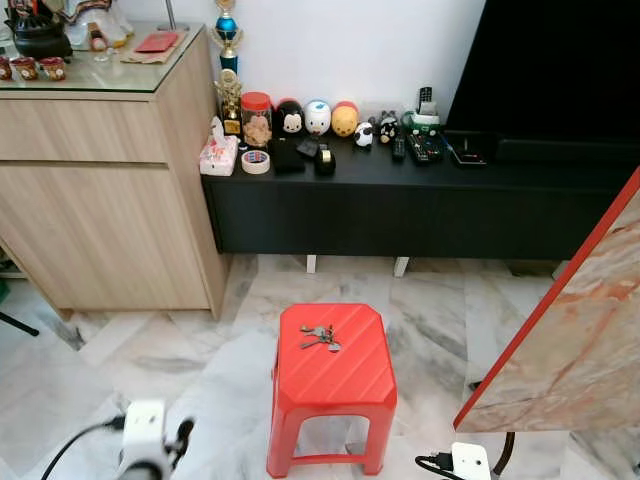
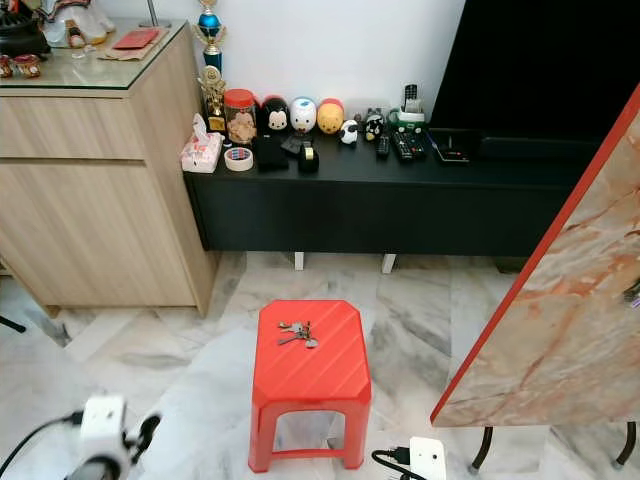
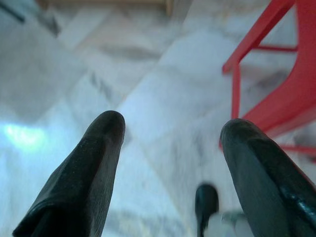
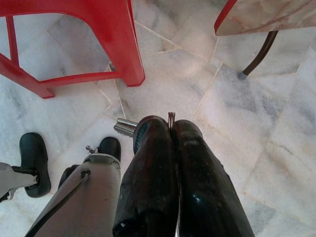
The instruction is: Hang keys on a hook
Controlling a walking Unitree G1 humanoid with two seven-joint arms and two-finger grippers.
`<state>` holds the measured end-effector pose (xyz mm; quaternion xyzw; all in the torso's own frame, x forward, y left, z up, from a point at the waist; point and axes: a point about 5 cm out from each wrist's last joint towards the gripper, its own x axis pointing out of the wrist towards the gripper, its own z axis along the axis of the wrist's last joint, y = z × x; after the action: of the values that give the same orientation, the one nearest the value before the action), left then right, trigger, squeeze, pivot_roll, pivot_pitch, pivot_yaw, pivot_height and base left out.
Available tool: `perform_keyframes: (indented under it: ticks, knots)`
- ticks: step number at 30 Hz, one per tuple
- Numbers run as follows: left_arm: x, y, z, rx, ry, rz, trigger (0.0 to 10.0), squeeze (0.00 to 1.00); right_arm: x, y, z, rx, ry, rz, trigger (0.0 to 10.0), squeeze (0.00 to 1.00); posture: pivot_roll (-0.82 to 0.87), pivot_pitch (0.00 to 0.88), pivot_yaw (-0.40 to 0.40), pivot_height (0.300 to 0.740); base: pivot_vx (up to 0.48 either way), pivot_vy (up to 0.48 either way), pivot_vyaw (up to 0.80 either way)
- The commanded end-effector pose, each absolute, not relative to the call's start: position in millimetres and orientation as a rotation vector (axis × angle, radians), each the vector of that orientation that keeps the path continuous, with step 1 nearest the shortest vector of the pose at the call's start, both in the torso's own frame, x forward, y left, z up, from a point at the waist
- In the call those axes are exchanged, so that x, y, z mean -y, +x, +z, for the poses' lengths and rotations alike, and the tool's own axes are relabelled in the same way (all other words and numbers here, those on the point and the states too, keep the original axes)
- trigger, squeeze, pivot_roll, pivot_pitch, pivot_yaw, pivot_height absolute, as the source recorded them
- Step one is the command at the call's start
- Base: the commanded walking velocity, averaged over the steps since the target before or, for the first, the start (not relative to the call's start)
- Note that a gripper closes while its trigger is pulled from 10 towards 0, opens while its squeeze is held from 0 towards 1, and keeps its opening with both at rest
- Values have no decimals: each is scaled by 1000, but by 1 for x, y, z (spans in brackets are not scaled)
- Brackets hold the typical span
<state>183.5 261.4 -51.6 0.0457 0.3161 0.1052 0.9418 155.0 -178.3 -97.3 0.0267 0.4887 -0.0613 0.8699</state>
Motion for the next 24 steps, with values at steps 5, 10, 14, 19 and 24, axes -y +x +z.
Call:
perform_keyframes:
  ticks: [5,10,14,19,24]
  knots:
    - [-256,180,-58,-689,120,193,10000,0,186,153,-97,-1027,48,-147,10000,0,50,0,-96,737,0,-343,0]
    - [-250,179,-62,-703,135,160,10000,0,187,151,-98,-1032,52,-156,10000,0,44,0,-91,737,0,-480,0]
    - [-247,178,-62,-701,131,158,10000,0,187,148,-99,-1036,55,-158,10000,0,41,8,-87,737,0,-480,0]
    - [-247,178,-63,-700,132,153,10000,0,188,147,-99,-1032,63,-164,10000,0,37,16,-84,737,0,-480,0]
    - [-247,180,-62,-694,135,152,10000,0,191,149,-98,-1022,67,-169,10000,0,37,20,-83,737,0,-480,0]
